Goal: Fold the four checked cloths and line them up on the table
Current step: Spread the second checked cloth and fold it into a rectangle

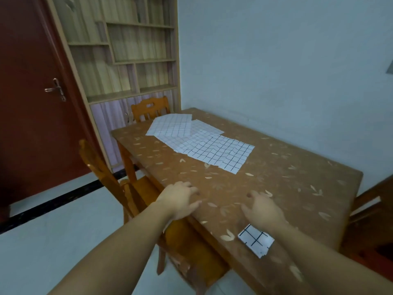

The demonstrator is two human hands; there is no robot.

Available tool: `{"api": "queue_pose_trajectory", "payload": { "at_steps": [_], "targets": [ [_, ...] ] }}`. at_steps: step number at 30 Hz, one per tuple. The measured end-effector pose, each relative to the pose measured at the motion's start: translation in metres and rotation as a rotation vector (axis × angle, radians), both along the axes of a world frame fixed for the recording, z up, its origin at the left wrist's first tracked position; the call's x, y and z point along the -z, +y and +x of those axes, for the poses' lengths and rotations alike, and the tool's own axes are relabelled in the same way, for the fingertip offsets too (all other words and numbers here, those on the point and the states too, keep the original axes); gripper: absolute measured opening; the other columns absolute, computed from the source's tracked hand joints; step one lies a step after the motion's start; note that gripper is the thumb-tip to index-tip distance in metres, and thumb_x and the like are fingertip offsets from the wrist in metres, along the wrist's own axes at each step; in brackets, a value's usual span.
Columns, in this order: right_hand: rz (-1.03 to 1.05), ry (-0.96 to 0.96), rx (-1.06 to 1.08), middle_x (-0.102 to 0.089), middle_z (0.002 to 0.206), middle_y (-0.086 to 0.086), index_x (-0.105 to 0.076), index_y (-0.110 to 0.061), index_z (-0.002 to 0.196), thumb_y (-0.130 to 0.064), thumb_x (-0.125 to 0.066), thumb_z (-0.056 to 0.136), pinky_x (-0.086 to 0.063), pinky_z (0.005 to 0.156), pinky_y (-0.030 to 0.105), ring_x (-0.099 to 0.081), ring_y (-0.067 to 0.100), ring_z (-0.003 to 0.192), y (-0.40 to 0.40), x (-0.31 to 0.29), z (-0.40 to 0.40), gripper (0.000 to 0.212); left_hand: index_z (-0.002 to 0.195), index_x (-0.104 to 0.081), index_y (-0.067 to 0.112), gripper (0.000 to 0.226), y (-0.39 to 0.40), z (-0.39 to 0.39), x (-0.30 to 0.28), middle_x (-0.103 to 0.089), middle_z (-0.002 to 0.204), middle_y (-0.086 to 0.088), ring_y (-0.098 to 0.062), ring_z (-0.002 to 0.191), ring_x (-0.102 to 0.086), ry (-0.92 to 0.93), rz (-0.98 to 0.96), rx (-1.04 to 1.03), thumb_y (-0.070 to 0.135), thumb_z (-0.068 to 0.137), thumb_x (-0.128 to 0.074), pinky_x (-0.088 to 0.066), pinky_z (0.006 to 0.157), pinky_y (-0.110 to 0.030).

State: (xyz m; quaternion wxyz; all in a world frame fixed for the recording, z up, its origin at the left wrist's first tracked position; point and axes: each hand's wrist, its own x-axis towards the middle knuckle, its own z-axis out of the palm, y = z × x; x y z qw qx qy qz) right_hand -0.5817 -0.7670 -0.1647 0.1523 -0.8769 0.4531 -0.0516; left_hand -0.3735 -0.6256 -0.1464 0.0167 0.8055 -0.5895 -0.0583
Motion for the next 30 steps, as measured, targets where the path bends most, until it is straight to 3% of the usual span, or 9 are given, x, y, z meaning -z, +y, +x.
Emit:
{"api": "queue_pose_trajectory", "payload": {
  "at_steps": [9, 20, 30],
  "targets": [
    [-0.027, -0.035, 0.088, -0.052, 0.128, 0.002, -0.045, -0.024, 0.134, -0.048, -0.048, 0.090, -0.048, 0.089, 0.038, -0.056, 0.025, 0.111, 0.052, -0.014, 0.070, 0.050, 0.138, -0.047, 0.030, 0.049, 0.033, 0.071, -0.004, -0.049, 0.137, 0.003, -0.022, 0.125, -0.044, 0.012, -0.040, 0.037, 0.053, 0.095, -0.041, -0.039, 0.103, -0.041],
    [0.047, -0.035, 0.196, -0.051, 0.128, 0.002, -0.048, -0.023, 0.130, -0.046, -0.040, 0.094, -0.046, 0.092, 0.040, -0.052, 0.025, 0.115, -0.005, 0.011, 0.153, 0.044, 0.136, -0.044, 0.032, 0.047, -0.032, 0.167, 0.003, -0.045, 0.141, 0.004, -0.021, 0.133, -0.038, -0.007, 0.095, 0.033, 0.053, 0.094, -0.044, -0.034, 0.106, -0.043],
    [0.067, 0.021, 0.307, -0.050, 0.130, 0.000, -0.044, -0.025, 0.134, -0.049, -0.044, 0.092, -0.045, 0.093, 0.039, -0.053, 0.024, 0.115, -0.037, 0.015, 0.223, 0.048, 0.134, -0.046, 0.033, 0.044, -0.095, 0.246, 0.008, -0.047, 0.137, 0.008, -0.017, 0.126, -0.043, 0.033, 0.044, 0.156, 0.049, 0.093, -0.047, -0.036, 0.104, -0.038]
  ]
}}
